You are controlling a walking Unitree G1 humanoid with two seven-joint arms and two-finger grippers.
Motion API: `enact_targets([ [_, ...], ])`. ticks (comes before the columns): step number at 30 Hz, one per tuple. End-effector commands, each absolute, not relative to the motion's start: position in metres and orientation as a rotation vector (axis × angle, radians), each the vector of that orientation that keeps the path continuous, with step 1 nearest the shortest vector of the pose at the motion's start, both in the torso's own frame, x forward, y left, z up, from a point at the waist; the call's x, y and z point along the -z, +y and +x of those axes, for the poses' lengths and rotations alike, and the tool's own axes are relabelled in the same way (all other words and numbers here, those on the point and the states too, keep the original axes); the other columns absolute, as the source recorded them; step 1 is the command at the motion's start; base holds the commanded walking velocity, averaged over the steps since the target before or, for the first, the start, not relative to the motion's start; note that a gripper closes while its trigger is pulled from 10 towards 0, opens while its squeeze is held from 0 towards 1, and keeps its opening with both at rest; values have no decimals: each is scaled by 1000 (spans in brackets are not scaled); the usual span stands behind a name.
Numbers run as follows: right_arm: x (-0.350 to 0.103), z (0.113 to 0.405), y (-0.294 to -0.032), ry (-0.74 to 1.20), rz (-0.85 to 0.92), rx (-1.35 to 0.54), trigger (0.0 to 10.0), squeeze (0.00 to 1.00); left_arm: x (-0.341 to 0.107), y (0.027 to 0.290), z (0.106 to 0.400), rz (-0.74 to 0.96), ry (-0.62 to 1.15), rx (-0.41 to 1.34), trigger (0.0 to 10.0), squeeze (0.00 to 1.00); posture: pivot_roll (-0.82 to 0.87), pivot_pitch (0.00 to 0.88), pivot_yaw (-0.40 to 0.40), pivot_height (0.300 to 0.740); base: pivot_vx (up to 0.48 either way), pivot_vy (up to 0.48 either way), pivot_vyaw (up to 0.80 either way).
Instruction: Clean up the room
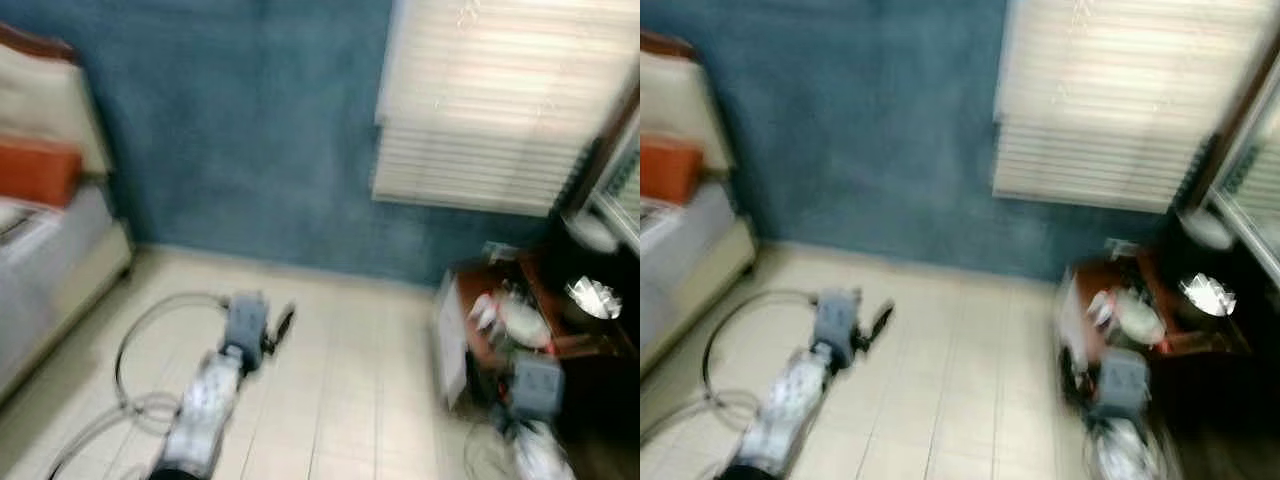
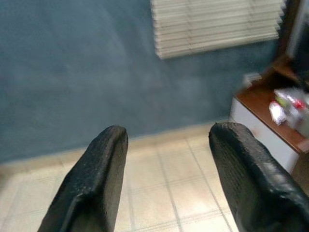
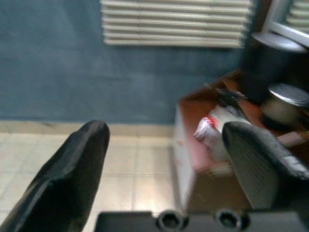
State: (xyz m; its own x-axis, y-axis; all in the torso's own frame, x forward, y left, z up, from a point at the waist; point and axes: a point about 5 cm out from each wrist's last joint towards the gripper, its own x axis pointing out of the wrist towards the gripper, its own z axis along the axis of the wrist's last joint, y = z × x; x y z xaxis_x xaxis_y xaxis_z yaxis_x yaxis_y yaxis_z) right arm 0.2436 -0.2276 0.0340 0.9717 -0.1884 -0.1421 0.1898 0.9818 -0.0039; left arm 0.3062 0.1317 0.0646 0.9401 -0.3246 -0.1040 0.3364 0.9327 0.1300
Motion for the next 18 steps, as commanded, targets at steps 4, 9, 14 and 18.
enact_targets([
  [4,-37,244,-234,136,-11,208,10000,0,-63,132,310,143,98,310,10000,0,-84,0,-33,740,0,0,-800],
  [9,-36,244,-232,135,-27,196,10000,0,-62,131,310,141,99,302,10000,0,-89,0,-31,740,0,0,-480],
  [14,-38,244,-233,126,-14,198,10000,0,-59,132,308,128,106,279,10000,0,-90,0,-29,740,0,0,0],
  [18,-38,241,-232,113,10,186,10000,0,-57,142,302,118,97,230,10000,0,-92,0,-26,740,0,0,0],
])
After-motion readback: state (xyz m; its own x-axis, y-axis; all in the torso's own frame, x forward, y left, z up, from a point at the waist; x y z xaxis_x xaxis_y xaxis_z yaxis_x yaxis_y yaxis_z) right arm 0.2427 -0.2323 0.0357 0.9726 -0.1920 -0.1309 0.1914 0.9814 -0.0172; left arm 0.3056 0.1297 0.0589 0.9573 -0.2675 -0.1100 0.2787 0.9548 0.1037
